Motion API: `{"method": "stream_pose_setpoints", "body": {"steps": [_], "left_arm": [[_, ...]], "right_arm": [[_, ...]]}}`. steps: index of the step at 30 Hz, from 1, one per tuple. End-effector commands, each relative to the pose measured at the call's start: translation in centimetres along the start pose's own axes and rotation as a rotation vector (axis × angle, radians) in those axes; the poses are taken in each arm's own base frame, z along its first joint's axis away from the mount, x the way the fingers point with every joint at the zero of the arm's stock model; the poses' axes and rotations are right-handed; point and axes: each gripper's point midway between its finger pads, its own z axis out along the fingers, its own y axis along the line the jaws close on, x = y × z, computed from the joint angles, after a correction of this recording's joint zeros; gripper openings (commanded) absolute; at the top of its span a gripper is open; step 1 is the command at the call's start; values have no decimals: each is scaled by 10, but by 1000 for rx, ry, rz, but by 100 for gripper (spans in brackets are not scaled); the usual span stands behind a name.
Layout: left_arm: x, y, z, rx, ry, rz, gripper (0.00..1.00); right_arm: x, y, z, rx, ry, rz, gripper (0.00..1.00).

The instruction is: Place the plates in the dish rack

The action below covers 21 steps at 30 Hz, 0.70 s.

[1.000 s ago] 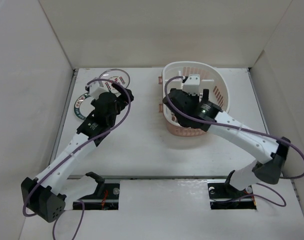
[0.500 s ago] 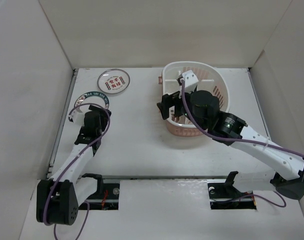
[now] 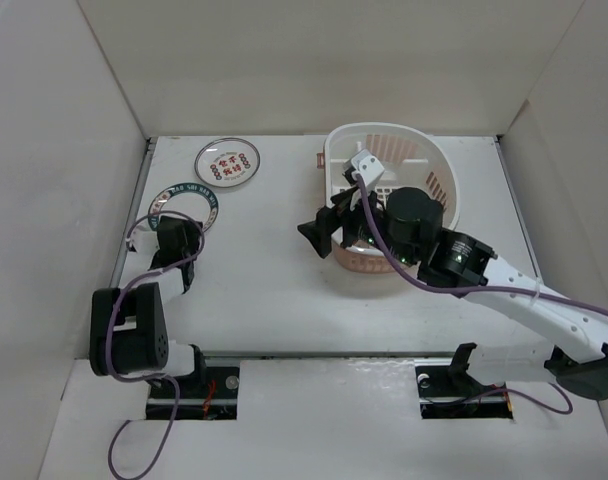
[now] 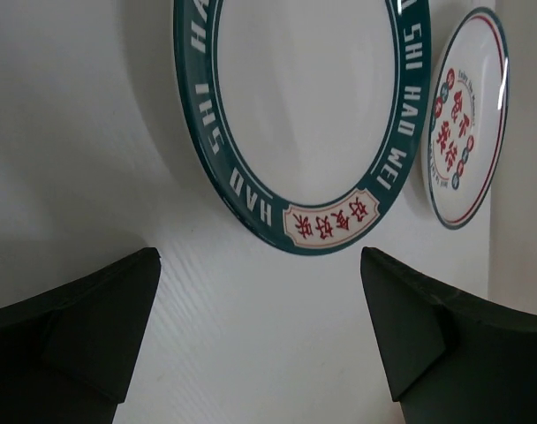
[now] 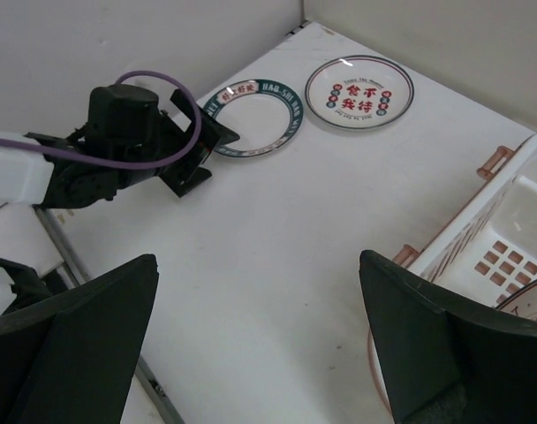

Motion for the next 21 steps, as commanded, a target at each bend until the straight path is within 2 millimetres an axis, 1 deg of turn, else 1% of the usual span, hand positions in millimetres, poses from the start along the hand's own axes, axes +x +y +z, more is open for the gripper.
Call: {"method": "stream_pose_setpoints", "body": {"steps": [1, 2, 3, 5, 6, 7, 8, 10, 12, 13, 14, 15, 16, 17, 18, 19, 20, 21], "left_arm": [[-9, -21, 8, 65, -13, -41, 94], [-8, -20, 13, 54, -8, -38, 89], [-9, -16, 15, 43, -6, -44, 86], [-12, -23, 17, 57, 4, -60, 85], [-15, -18, 20, 42, -2, -66, 83], [-15, -18, 20, 42, -2, -75, 83], [-19, -16, 21, 37, -11, -82, 80], [-18, -14, 22, 29, -8, -91, 74], [-21, -12, 23, 24, -15, -97, 74], [-25, -12, 26, 19, -23, -103, 73], [-22, -10, 28, 12, -10, -101, 67], [-26, -9, 29, 3, -14, -105, 65], [-23, -3, 30, -16, -7, -102, 65], [-25, -9, 31, -6, -11, -104, 65], [-28, -5, 31, -17, -14, -108, 64], [-28, -8, 33, -16, -15, -108, 64], [-26, -3, 35, -34, -7, -114, 64], [-28, -9, 35, -23, -12, -116, 64]], "right_arm": [[-34, 7, -15, -28, -101, 1, 100], [-34, 7, -15, -28, -101, 1, 100], [-38, 11, -19, -39, -99, 0, 100], [-45, 17, -25, -61, -115, 2, 100], [-49, 22, -31, -78, -128, 4, 100], [-54, 20, -36, -71, -143, 8, 100], [-53, 23, -37, -76, -142, 8, 100], [-56, 23, -40, -66, -152, 11, 100], [-52, 24, -41, -64, -139, 8, 100], [-57, 24, -43, -65, -145, 9, 100], [-60, 29, -45, -80, -152, 11, 100], [-60, 34, -46, -88, -151, 10, 100], [-60, 31, -46, -76, -153, 11, 100], [-62, 35, -50, -89, -160, 13, 100], [-62, 35, -50, -89, -160, 13, 100], [-62, 38, -51, -98, -159, 13, 100], [-61, 38, -51, -98, -159, 13, 100], [-64, 38, -54, -99, -167, 15, 100]]}}
